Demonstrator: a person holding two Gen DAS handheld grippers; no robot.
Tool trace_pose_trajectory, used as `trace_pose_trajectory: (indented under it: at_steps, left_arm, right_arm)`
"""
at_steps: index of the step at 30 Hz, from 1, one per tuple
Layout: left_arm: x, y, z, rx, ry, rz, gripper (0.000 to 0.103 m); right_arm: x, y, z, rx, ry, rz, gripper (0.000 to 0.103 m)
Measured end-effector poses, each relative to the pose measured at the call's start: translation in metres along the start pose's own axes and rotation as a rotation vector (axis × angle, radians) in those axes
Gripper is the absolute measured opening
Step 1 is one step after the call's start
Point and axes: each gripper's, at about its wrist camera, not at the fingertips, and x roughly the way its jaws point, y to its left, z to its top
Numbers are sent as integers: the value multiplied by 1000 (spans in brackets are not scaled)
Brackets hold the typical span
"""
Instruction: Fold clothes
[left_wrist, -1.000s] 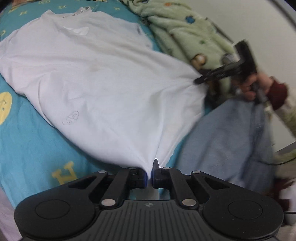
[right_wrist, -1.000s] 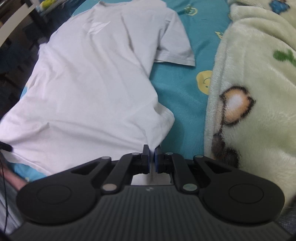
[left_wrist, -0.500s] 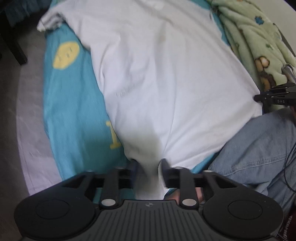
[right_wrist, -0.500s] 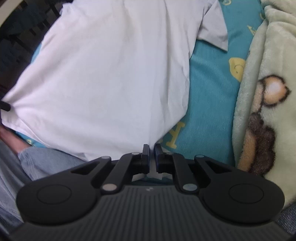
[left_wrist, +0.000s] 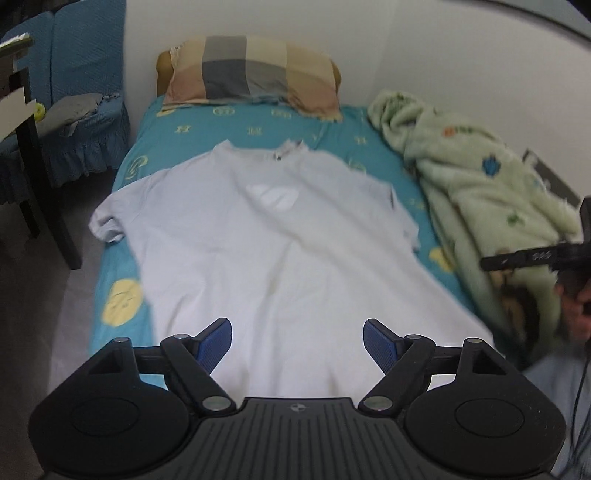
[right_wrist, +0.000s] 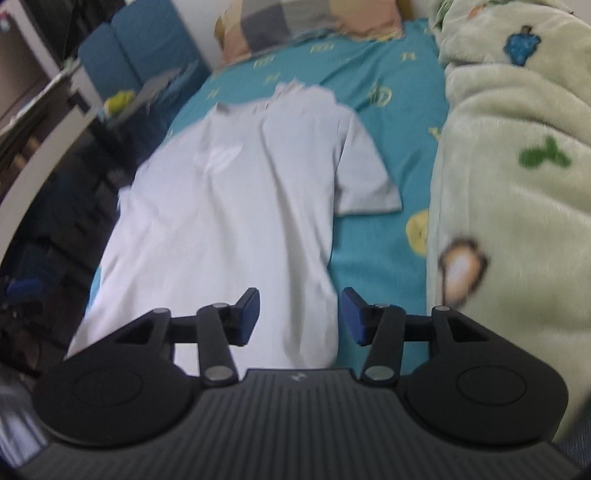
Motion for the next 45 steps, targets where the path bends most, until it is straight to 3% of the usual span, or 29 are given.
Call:
trace_pose_trajectory:
  at_steps: [3, 7, 13, 19, 20, 21, 22, 25, 28, 33, 34, 38, 42, 45]
  left_arm:
    - [31, -16, 4, -79, -36, -9, 81]
    - [74, -37, -2, 35, -4, 67, 81]
    - [115, -7, -23, 11, 51, 39, 81]
    - [138, 7, -23, -7, 71, -7, 81]
    - [138, 7, -23, -13, 69, -16, 81]
    - [139, 8, -23, -19, 68, -24, 81]
    - [138, 9, -23, -25, 64, -29, 81]
    - [136, 11, -24, -44, 53, -38, 81]
    - [131, 14, -23, -65, 35, -41, 81]
    - [125, 16, -21, -79, 12, -49, 81]
    - [124, 17, -21, -82, 10, -50, 81]
    - [123, 17, -21, -90, 11, -59, 81]
    - [126, 17, -21, -91, 27, -57, 81]
    - [129, 18, -23, -95, 40, -47, 81]
  right_arm:
    - [32, -9, 23, 35, -52, -67, 51]
    - [82, -20, 53, -9, -58, -179, 51]
    - [171, -43, 81, -117, 57, -271, 51]
    - [209, -57, 97, -46, 107, -199, 49]
    - [211, -59, 99, -28, 110, -191, 45]
    - [211, -59, 102, -19, 116, -172, 23]
    - [211, -56, 106, -29, 129, -185, 7]
    - [203, -43, 123, -99, 146, -283, 6]
    - [179, -30, 158, -160, 87, -379, 5]
    - [127, 15, 207, -354, -199, -577, 5]
    - [118, 23, 208, -403, -275, -598, 5]
    - [121, 31, 185, -467, -342, -653, 6]
    - [154, 0, 141, -414, -159, -588, 7]
    - [161, -15, 116, -337, -108, -517, 9]
